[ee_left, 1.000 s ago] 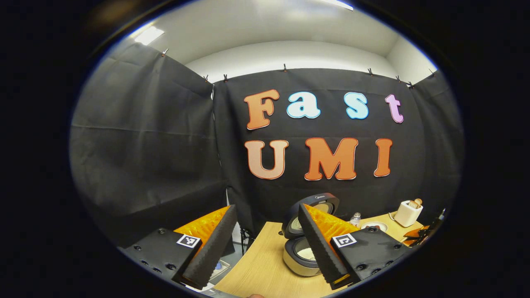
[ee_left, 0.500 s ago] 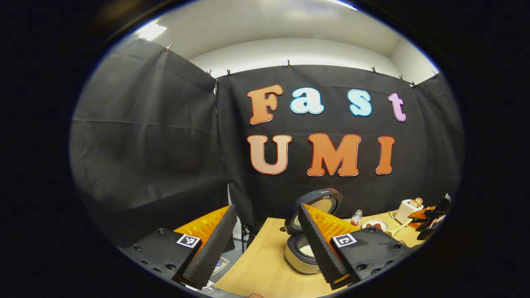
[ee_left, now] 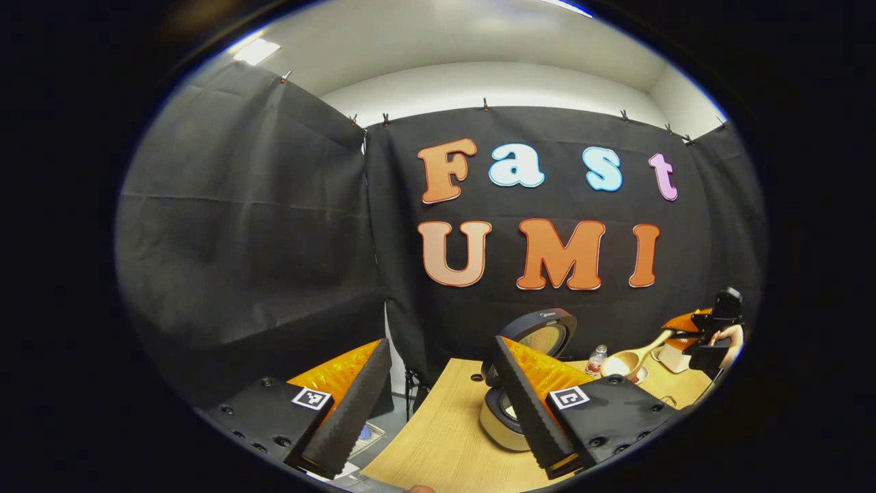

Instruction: Close the left gripper, press the button to open the rice cooker; take a wooden spoon from the chopstick holder with the right hand, scoop a spoonful of rice and pour it into the rice cooker, then put the wooden spoon back into the chopstick holder.

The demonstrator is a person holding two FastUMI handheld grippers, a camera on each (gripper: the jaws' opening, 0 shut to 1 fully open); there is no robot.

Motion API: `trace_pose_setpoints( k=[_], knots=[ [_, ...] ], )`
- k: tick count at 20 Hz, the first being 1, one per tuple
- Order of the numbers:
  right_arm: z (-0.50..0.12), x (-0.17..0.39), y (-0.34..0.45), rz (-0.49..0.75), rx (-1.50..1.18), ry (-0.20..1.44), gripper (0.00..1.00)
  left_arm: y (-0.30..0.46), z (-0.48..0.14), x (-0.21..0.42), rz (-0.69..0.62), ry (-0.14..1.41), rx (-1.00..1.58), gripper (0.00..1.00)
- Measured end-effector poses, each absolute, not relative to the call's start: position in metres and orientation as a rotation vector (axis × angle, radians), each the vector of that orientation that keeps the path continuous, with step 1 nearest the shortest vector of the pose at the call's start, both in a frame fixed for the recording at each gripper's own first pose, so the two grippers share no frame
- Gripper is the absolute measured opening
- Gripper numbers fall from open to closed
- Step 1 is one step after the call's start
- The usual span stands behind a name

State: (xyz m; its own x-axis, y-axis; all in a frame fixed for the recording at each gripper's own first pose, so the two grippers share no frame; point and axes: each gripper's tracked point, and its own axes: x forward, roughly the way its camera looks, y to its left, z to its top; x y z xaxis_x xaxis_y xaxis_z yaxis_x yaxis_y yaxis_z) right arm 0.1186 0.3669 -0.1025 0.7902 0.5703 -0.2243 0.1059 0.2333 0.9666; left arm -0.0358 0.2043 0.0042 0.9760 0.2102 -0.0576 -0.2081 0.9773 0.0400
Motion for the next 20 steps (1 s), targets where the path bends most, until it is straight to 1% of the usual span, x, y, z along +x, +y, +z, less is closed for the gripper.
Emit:
trace_pose_setpoints(
  k=[7,14,20],
  knots=[
    [-0.079,0.146,0.402,0.37,1.226,0.58,0.11,0.22,0.003,-0.027,0.23,0.059,0.013,0.98],
    [-0.084,0.163,0.424,0.381,1.107,0.558,0.11,0.233,-0.001,-0.023,0.251,0.067,0.006,0.99],
    [-0.08,0.167,0.434,0.395,1.016,0.532,0.11,0.235,0.007,-0.019,0.236,0.057,0.003,0.98]
  ],
)
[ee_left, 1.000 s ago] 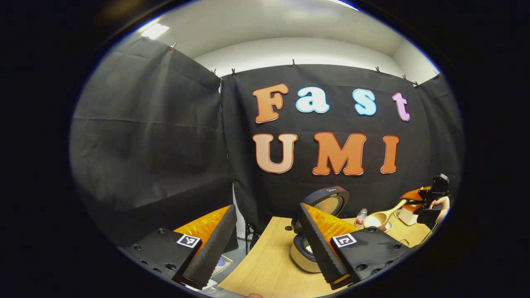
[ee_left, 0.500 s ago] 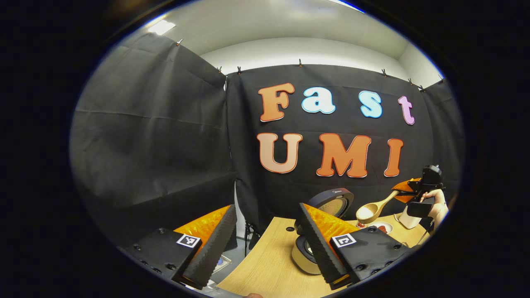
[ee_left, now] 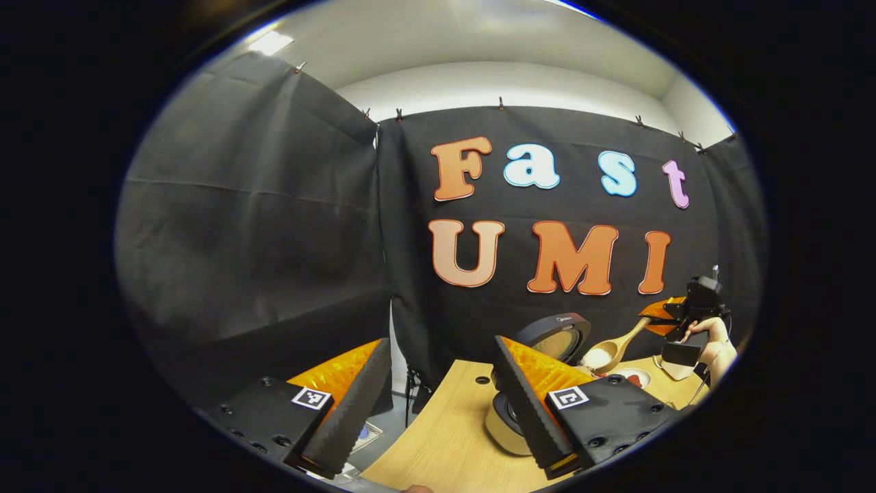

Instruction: Close the left gripper, press the button to open the rice cooker; take a wooden spoon from the chopstick holder with the right hand, scoop a spoonful of rice and pour it into the rice cooker, then put the wooden spoon back into the chopstick holder.

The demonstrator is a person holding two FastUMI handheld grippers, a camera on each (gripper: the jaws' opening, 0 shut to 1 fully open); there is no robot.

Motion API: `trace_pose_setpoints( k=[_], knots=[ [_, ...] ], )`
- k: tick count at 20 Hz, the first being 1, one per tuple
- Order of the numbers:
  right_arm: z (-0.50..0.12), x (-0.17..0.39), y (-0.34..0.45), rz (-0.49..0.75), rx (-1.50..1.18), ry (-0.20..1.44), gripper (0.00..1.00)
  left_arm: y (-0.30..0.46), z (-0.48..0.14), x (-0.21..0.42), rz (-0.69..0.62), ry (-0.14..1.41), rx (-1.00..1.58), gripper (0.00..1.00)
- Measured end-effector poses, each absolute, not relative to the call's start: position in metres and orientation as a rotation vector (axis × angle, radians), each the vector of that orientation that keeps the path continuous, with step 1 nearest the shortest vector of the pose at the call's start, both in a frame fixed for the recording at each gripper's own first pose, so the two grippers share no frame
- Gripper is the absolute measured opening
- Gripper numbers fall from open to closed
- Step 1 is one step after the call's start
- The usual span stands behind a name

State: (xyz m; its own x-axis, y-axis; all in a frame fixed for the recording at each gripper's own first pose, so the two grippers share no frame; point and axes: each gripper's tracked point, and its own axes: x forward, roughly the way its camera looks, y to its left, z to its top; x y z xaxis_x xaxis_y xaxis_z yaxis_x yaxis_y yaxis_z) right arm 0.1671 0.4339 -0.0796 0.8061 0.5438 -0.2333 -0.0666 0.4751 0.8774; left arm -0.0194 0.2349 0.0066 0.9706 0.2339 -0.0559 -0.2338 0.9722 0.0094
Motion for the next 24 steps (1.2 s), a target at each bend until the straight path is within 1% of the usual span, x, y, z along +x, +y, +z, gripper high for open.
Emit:
trace_pose_setpoints(
  k=[5,6,9,10,14,20,24],
  knots=[
    [-0.074,0.17,0.438,0.41,0.965,0.505,0.11,0.23,0.008,-0.016,0.222,0.06,0.007,0.98],
    [-0.073,0.171,0.439,0.414,0.954,0.502,0.1,0.23,0.007,-0.015,0.221,0.061,0.009,1.0],
    [-0.073,0.17,0.442,0.424,0.92,0.495,0.11,0.228,0.009,-0.014,0.218,0.06,0.011,0.98],
    [-0.074,0.17,0.443,0.427,0.911,0.494,0.11,0.228,0.009,-0.013,0.218,0.06,0.011,1.0],
    [-0.073,0.169,0.448,0.439,0.88,0.488,0.11,0.23,0.005,-0.015,0.217,0.064,0.002,0.98],
    [-0.074,0.162,0.457,0.467,0.835,0.475,0.11,0.233,0.002,-0.018,0.227,0.072,0.011,0.99],
    [-0.068,0.156,0.465,0.494,0.793,0.44,0.11,0.235,0.0,-0.018,0.233,0.078,0.012,0.98]
  ],
)
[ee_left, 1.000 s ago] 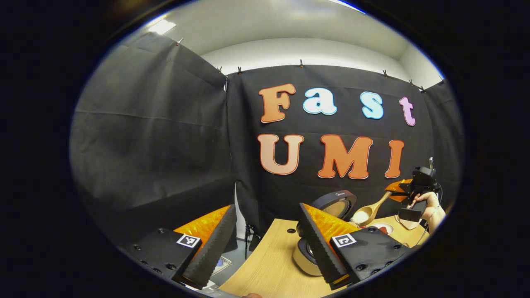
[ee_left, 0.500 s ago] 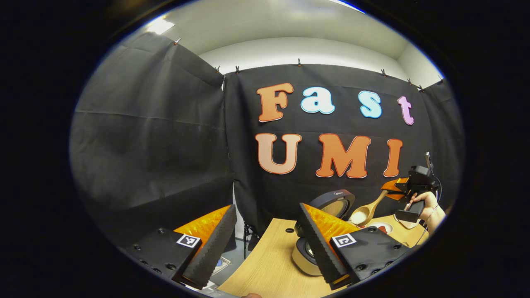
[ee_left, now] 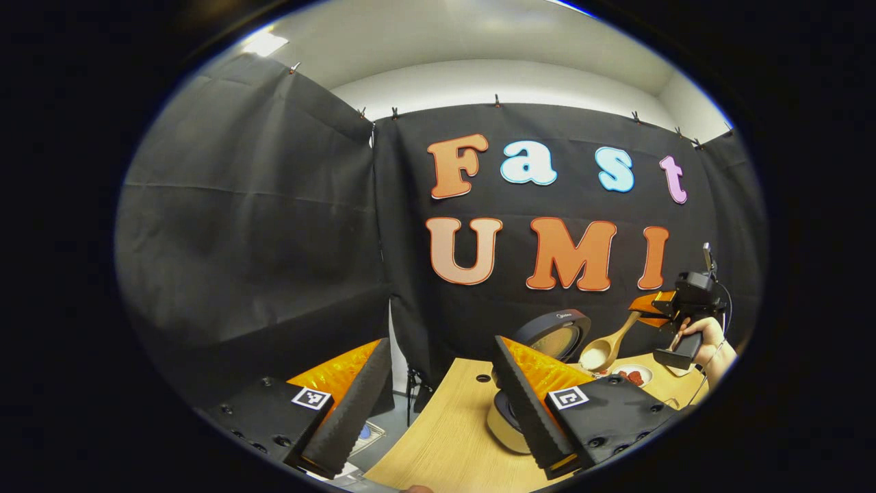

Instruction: Close the left gripper, press the button to open the rice cooker; take a wooden spoon from the chopstick holder with the right hand, scoop a spoonful of rice and pour it into the rice cooker, then put the wooden spoon back into the chopstick holder.

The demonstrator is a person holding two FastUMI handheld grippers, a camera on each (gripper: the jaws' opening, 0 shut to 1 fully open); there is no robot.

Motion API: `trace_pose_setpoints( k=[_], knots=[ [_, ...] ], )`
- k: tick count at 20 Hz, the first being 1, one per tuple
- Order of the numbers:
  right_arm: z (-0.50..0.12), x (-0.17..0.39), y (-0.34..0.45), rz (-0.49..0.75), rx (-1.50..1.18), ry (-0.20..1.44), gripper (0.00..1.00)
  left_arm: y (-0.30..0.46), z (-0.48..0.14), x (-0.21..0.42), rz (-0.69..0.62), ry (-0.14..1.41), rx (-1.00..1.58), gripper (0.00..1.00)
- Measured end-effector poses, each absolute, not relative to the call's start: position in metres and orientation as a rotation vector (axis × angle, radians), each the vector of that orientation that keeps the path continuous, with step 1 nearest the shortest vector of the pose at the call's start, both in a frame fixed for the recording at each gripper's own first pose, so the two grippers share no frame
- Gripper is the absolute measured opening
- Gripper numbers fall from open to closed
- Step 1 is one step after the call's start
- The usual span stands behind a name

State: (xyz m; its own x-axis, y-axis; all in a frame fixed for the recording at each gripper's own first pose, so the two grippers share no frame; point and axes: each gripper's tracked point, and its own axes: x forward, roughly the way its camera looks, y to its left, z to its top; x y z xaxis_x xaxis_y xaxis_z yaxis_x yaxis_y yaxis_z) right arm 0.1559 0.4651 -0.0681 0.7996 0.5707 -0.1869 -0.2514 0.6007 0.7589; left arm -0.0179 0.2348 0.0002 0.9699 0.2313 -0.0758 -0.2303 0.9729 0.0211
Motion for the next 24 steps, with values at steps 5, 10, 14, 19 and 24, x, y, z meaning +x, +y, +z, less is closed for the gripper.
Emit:
trace_pose_setpoints(
  k=[5,10,14,19,24],
  knots=[
    [-0.058,0.151,0.472,0.522,0.736,0.397,0.11,0.236,0.001,-0.02,0.236,0.08,0.014,0.98],
    [-0.052,0.149,0.474,0.529,0.668,0.355,0.11,0.236,0.003,-0.022,0.237,0.07,0.001,0.98],
    [-0.048,0.146,0.479,0.549,0.623,0.327,0.11,0.236,0.003,-0.02,0.237,0.069,0.003,1.0],
    [-0.055,0.14,0.485,0.574,0.572,0.322,0.11,0.238,-0.003,-0.02,0.239,0.08,0.006,0.99],
    [-0.06,0.136,0.49,0.592,0.488,0.29,0.11,0.241,-0.006,-0.019,0.244,0.088,-0.004,0.99]
  ],
)
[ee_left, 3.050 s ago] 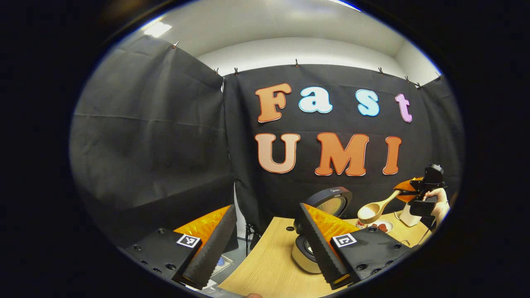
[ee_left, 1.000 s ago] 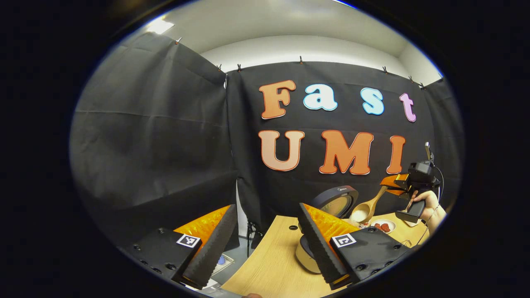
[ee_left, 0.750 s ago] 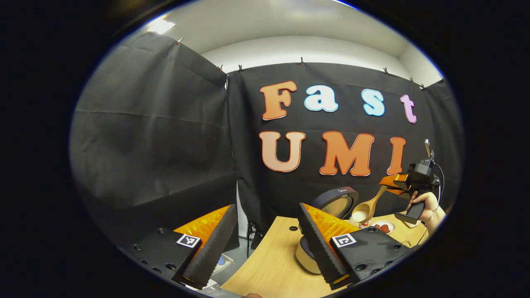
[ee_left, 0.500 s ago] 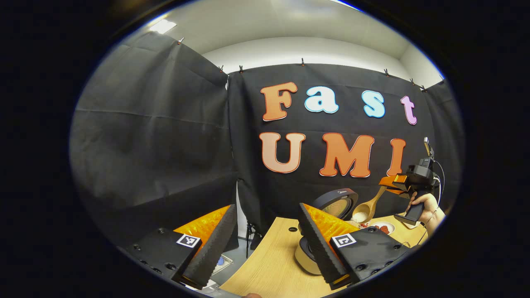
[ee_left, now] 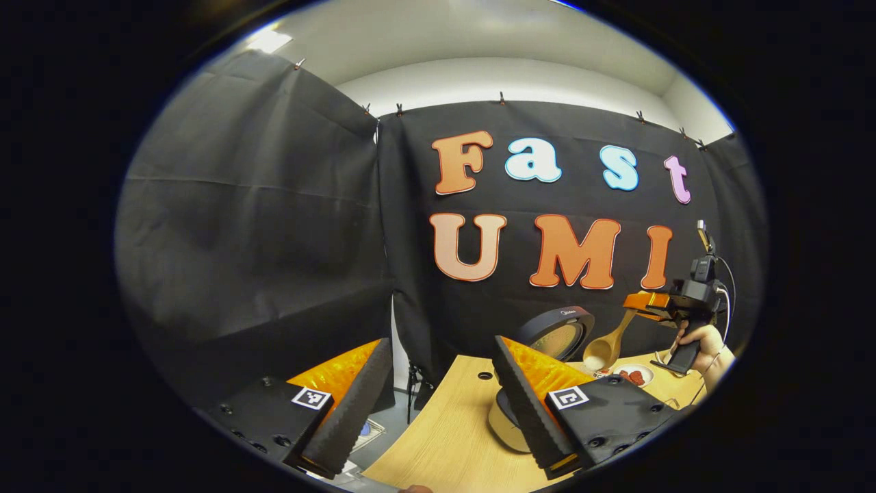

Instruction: Close the left gripper, press the button to open the rice cooker; take a wooden spoon from the chopstick holder with the right hand, scoop a spoonful of rice and pour it into the rice cooker, then put the wooden spoon back into the chopstick holder.

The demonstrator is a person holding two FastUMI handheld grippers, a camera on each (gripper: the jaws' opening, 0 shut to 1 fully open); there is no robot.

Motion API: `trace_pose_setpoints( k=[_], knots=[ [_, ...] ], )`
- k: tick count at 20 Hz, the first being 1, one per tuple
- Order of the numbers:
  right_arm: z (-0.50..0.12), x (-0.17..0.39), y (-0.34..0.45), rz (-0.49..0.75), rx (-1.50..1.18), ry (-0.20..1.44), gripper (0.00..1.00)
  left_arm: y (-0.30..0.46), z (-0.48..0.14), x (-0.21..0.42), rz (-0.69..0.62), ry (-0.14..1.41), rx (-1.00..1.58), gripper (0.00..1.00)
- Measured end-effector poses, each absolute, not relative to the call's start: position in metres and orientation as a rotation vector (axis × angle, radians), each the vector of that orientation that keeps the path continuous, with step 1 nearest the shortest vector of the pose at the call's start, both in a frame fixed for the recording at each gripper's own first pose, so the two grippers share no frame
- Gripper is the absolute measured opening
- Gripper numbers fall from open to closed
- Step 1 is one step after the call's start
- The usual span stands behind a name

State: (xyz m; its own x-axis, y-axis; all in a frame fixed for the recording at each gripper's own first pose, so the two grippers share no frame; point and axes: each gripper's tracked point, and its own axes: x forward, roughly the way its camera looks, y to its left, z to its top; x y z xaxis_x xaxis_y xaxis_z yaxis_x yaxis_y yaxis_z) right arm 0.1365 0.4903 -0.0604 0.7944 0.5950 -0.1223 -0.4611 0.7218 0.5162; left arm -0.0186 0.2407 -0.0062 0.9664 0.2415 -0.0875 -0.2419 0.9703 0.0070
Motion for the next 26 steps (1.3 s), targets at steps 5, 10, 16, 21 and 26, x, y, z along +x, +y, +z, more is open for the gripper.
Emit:
trace_pose_setpoints(
  k=[5,10,16,21,26],
  knots=[
    [-0.06,0.133,0.495,0.598,0.4,0.244,0.11,0.24,-0.009,-0.017,0.247,0.091,0.002,0.99],
    [-0.062,0.122,0.502,0.631,0.28,0.192,0.1,0.244,-0.013,-0.018,0.253,0.1,0.006,0.99],
    [-0.062,0.106,0.516,0.683,0.109,0.11,0.11,0.245,-0.016,-0.016,0.256,0.106,0.003,0.99],
    [-0.067,0.093,0.528,0.732,0.019,0.071,0.11,0.245,-0.02,-0.013,0.261,0.113,0.009,0.99],
    [-0.079,0.092,0.532,0.756,0.034,0.111,0.11,0.245,-0.025,-0.013,0.264,0.123,0.004,0.98]
  ],
)
